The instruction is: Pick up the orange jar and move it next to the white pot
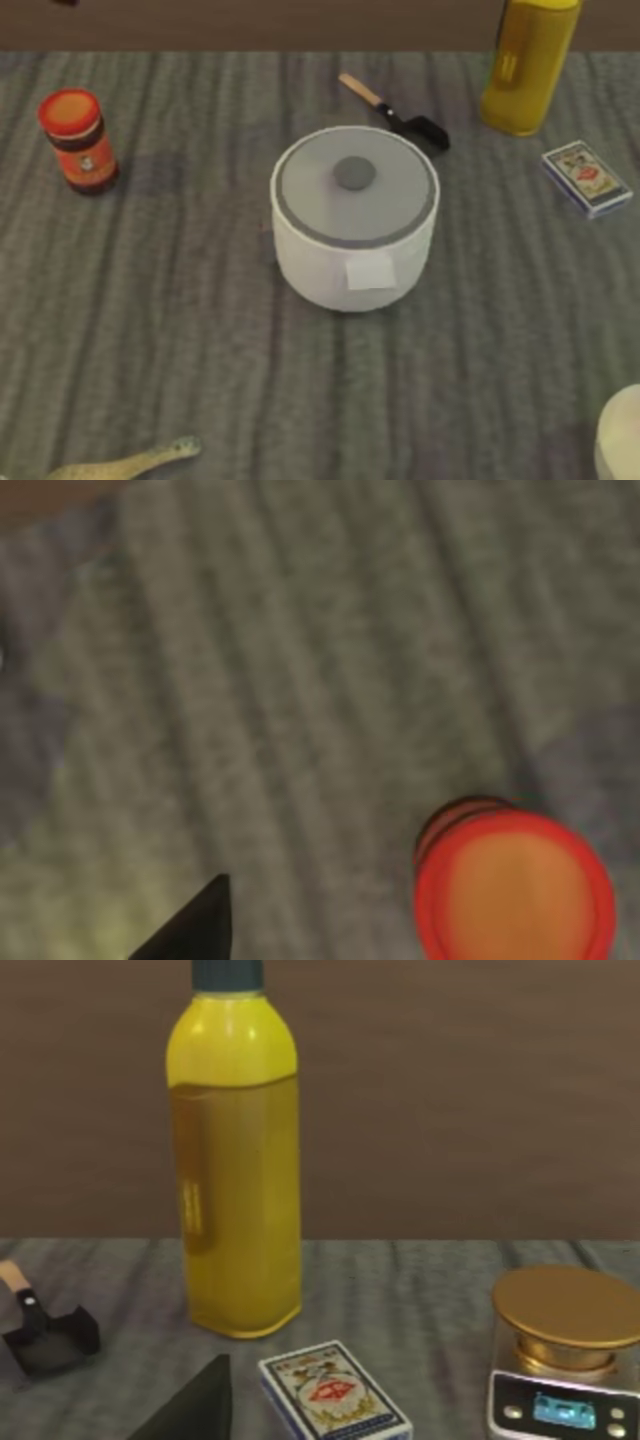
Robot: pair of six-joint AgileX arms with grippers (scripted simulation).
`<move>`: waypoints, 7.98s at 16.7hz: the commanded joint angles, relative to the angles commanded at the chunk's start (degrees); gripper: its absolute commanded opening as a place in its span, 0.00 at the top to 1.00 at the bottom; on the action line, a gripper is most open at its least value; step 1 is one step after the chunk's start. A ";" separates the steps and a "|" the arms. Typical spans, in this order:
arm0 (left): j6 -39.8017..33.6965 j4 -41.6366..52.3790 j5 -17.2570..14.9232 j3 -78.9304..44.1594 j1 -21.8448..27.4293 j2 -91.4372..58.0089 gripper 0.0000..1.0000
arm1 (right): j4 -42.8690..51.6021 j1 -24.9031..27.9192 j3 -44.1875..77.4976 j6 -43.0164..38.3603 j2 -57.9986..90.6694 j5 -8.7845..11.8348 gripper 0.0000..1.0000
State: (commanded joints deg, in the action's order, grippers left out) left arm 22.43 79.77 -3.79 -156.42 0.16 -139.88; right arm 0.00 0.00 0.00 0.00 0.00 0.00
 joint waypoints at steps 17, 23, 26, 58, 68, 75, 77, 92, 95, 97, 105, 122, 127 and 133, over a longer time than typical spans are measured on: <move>1.45 13.59 0.65 -13.66 0.01 -21.41 0.00 | 0.00 0.00 0.00 0.00 0.00 0.00 0.00; 1.43 17.68 0.50 -27.66 0.01 -31.31 0.00 | 0.00 0.00 0.00 0.00 0.00 0.00 0.00; 1.41 19.14 0.45 -32.71 0.03 -34.90 0.00 | 0.00 0.00 0.00 0.00 0.00 0.00 0.00; 1.33 17.58 0.67 -28.22 -0.38 -31.78 1.00 | 0.00 0.00 0.00 0.00 0.00 0.00 0.00; 1.42 5.44 1.16 10.44 -1.93 -5.04 1.00 | 0.00 0.00 0.00 0.00 0.00 0.00 0.00; 1.59 -3.26 1.19 37.94 -1.75 13.79 1.00 | 0.00 0.00 0.00 0.00 0.00 0.00 0.00; 1.63 -4.82 1.19 43.04 -1.66 17.14 1.00 | 0.00 0.00 0.00 0.00 0.00 0.00 0.00; -14.14 -10.71 3.13 51.59 5.48 19.72 1.00 | 0.00 0.00 0.00 0.00 0.00 0.00 0.00; -24.82 -13.93 4.41 55.01 10.41 19.94 1.00 | 0.00 0.00 0.00 0.00 0.00 0.00 0.00; -31.32 -15.96 5.19 57.12 13.43 20.12 1.00 | 0.00 0.00 0.00 0.00 0.00 0.00 0.00; -39.33 -18.76 6.27 59.96 17.46 20.41 1.00 | 0.00 0.00 0.00 0.00 0.00 0.00 0.00; -38.98 -28.38 6.20 65.94 17.15 16.78 0.77 | 0.00 0.00 0.00 0.00 0.00 0.00 0.00; -38.98 -28.38 6.20 65.94 17.15 16.78 0.40 | 0.00 0.00 0.00 0.00 0.00 0.00 0.00; -38.98 -28.38 6.20 65.94 17.15 16.78 0.00 | 0.00 0.00 0.00 0.00 0.00 0.00 0.00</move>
State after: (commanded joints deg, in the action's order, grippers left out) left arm -16.55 51.39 2.42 -90.48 17.31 -123.10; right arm 0.00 0.00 0.00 0.00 0.00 0.00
